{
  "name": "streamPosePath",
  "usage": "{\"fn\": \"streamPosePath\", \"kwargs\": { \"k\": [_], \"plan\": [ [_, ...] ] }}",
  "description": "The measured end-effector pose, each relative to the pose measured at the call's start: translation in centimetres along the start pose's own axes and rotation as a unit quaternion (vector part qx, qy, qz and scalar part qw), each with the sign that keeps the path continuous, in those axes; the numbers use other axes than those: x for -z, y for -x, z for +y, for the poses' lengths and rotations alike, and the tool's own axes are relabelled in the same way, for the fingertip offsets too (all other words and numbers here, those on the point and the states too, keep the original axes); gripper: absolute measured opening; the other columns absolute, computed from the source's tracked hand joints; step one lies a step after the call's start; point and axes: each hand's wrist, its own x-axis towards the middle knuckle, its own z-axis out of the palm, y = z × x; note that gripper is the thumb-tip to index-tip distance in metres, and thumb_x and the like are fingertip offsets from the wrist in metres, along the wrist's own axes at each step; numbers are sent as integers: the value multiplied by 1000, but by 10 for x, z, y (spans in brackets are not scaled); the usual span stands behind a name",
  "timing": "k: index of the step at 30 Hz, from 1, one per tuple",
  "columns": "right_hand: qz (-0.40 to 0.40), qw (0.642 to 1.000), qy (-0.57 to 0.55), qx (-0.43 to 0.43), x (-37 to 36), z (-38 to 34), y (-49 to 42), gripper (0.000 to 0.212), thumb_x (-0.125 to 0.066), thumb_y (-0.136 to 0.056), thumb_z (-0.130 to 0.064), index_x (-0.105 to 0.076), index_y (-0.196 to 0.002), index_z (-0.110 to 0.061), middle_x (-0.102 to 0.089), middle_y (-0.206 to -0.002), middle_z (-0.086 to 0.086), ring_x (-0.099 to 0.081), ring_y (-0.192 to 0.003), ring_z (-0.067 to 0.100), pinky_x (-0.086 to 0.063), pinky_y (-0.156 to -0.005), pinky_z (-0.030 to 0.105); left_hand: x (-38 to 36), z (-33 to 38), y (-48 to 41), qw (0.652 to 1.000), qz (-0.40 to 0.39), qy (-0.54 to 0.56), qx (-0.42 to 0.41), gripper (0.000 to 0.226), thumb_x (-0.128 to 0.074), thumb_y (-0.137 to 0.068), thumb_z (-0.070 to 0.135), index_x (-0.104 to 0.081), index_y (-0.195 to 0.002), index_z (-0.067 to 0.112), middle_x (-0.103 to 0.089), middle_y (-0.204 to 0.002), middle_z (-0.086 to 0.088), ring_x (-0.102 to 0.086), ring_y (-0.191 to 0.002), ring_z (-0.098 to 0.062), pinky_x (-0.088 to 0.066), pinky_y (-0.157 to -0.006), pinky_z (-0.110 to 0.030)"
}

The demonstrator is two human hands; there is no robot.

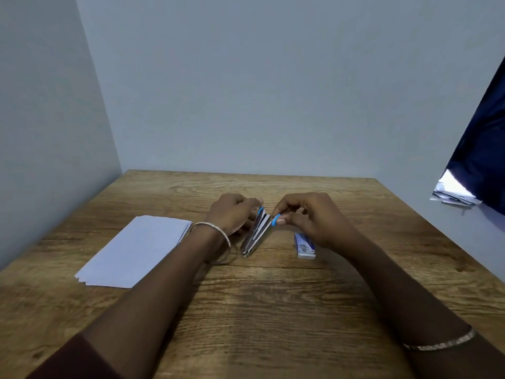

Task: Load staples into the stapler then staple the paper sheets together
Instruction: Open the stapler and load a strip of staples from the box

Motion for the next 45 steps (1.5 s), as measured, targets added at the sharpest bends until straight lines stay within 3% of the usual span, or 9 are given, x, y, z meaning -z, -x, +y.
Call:
{"fn": "streamPosePath", "kwargs": {
  "k": [6,12,17,19,25,29,33,42,45],
  "plan": [
    [106,993,-41,37,-3,-4,0,9,-75,-90,-5,-77,-98,-9,-79,-88,1,-73,-83,14,-57,-77,32,0,-2,6,979,-144,134,-48,31,-58,-102,28,-67,-78,10,-68,-66,-10,-66,-57,-20,-48,-47,-23],
    [67,988,-140,-7,-7,-7,0,37,-89,-77,-16,-66,-106,-19,-67,-95,-6,-64,-79,9,-55,-67,19,-10,-2,9,976,-125,145,-105,31,-51,-103,24,-62,-97,-4,-66,-68,-10,-61,-53,-19,-53,-59,-33],
    [57,990,-129,0,-8,-8,0,48,-94,-68,-20,-60,-102,-18,-67,-95,-4,-61,-77,18,-54,-67,33,-10,1,17,972,-138,118,-150,30,-48,-105,20,-61,-84,1,-58,-59,-4,-52,-47,-20,-46,-48,-29],
    [59,991,-124,6,-10,-8,1,48,-94,-68,-20,-57,-99,-16,-67,-91,-1,-60,-77,25,-49,-65,30,-9,2,20,970,-147,98,-165,31,-48,-105,20,-60,-80,7,-58,-55,0,-50,-44,-20,-44,-46,-27],
    [62,991,-120,23,-10,-9,1,47,-93,-69,-20,-52,-92,-17,-63,-86,1,-50,-70,10,-42,-61,21,-13,5,25,968,-137,83,-192,29,-46,-106,19,-57,-89,-2,-45,-57,-5,-38,-46,-20,-36,-48,-30],
    [73,991,-104,36,-11,-9,0,46,-93,-70,-21,-53,-91,-16,-62,-86,3,-51,-72,18,-42,-62,22,-16,4,28,966,-139,116,-187,32,-42,-108,15,-53,-80,5,-50,-51,5,-40,-43,-18,-23,-49,-29],
    [77,992,-95,37,-11,-7,-2,46,-93,-70,-21,-52,-90,-18,-59,-83,-1,-50,-71,19,-40,-61,21,-19,4,29,959,-154,115,-208,33,-36,-109,8,-54,-81,7,-61,-47,15,-55,-40,5,-40,-44,-6],
    [75,994,-68,47,-6,-8,-2,44,-91,-68,-15,-52,-90,-12,-58,-84,-1,-48,-70,9,-40,-59,17,-28,-6,25,965,-150,107,-186,33,-38,-109,32,-56,-88,14,-60,-52,13,-48,-45,-2,-39,-45,-15],
    [70,994,-67,53,-4,-13,0,43,-89,-69,-12,-50,-85,-14,-56,-81,-3,-48,-71,11,-42,-63,26,-29,-3,26,967,-128,148,-163,33,-36,-109,32,-54,-93,10,-58,-57,10,-45,-42,-5,-36,-40,-19]
  ]
}}
